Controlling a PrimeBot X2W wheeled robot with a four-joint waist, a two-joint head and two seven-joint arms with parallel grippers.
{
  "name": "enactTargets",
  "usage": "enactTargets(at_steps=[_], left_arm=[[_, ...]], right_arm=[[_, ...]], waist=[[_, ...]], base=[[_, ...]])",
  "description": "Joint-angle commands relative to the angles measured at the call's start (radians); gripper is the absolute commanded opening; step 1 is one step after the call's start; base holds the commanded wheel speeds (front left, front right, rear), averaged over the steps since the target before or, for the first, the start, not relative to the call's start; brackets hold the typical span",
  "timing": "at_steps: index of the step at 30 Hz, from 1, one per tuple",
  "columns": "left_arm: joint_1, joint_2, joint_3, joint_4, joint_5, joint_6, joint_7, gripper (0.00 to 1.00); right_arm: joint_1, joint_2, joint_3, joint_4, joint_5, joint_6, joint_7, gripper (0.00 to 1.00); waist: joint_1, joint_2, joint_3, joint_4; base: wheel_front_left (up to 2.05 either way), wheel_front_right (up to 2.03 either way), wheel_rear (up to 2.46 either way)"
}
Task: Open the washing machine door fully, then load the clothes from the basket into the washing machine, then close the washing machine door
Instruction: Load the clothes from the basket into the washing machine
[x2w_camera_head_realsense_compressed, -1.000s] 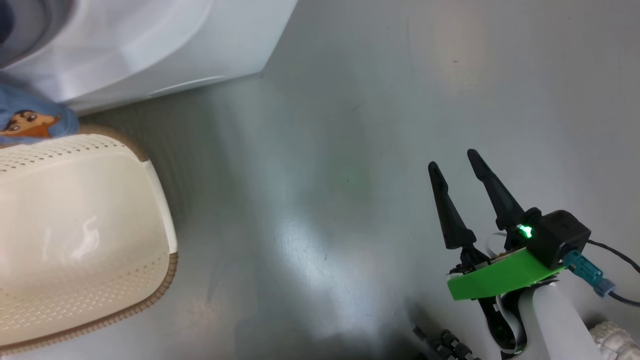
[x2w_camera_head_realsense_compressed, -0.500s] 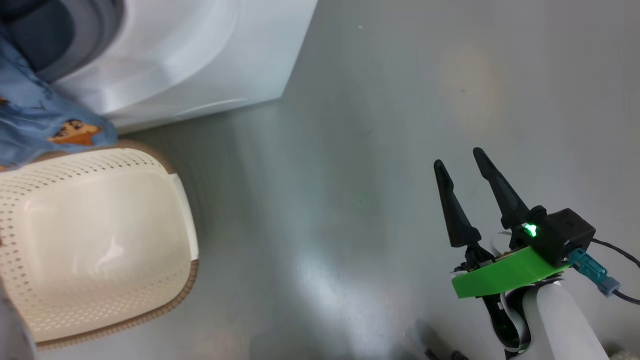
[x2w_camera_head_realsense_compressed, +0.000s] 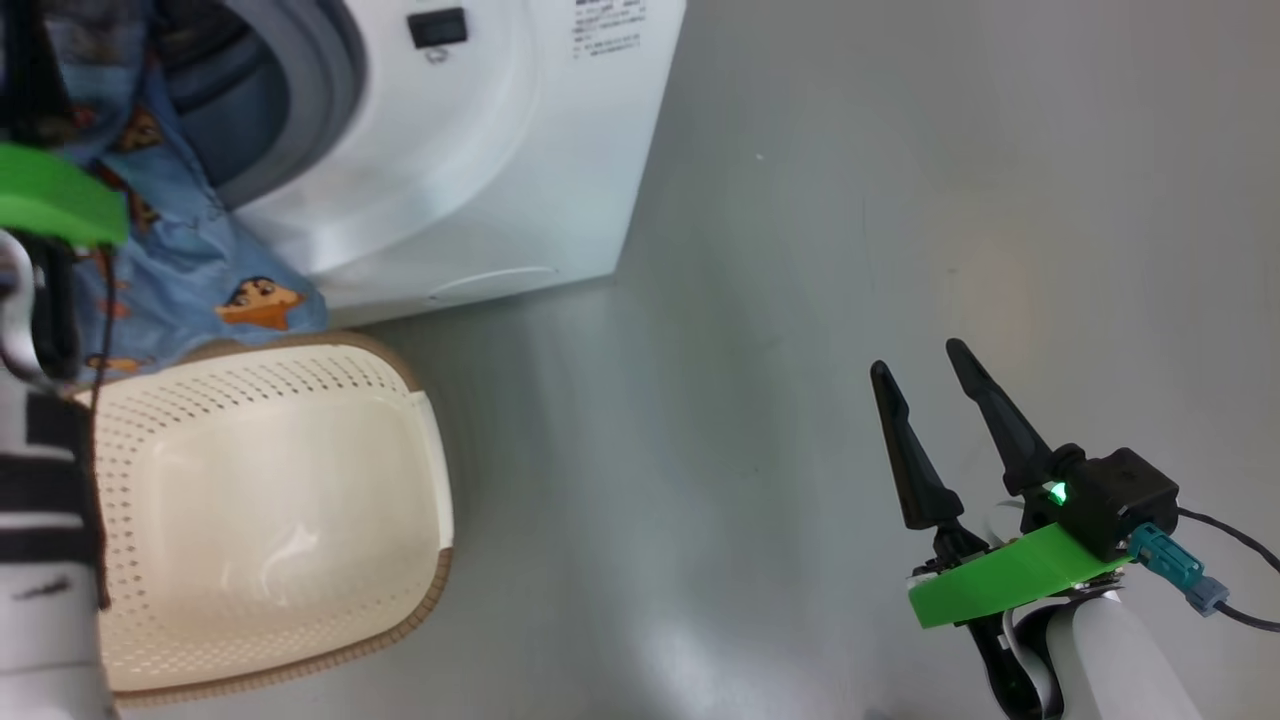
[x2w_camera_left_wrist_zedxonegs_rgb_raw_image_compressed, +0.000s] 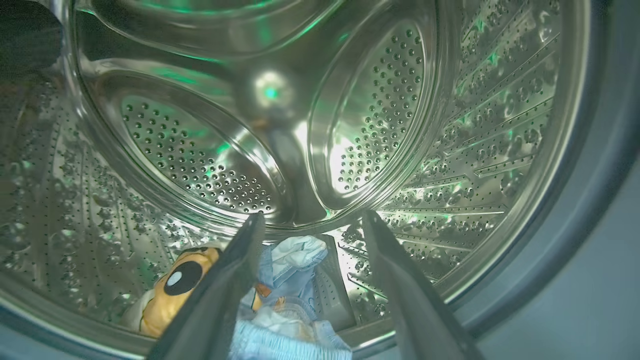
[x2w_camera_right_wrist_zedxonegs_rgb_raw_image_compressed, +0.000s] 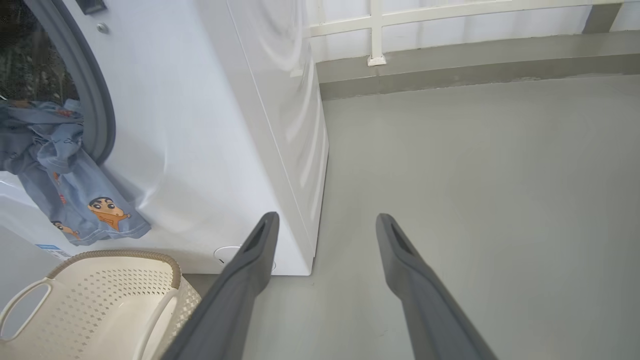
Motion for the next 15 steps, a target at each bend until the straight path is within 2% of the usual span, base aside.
enactTargets(at_steps=[1,15], left_arm=[[0.034,0.039,0.025,-0.041,-0.008,-0.002,-0.005,1.00],[0.279,-0.010,0.063,-0.210,-0.027,0.002,-0.005,1.00]], right_arm=[[0.025,-0.006,0.019,-0.018,0.012,0.002,-0.005,1.00],[0.047,-0.015,0.006,-0.023,0.011,0.002,-0.005,1.00]], waist=[[0.0000,0.0000,-0.036,0.023],[0.0000,0.0000,-0.079,0.046]], base=[[0.00,0.00,0.00],[0.00,0.00,0.00]])
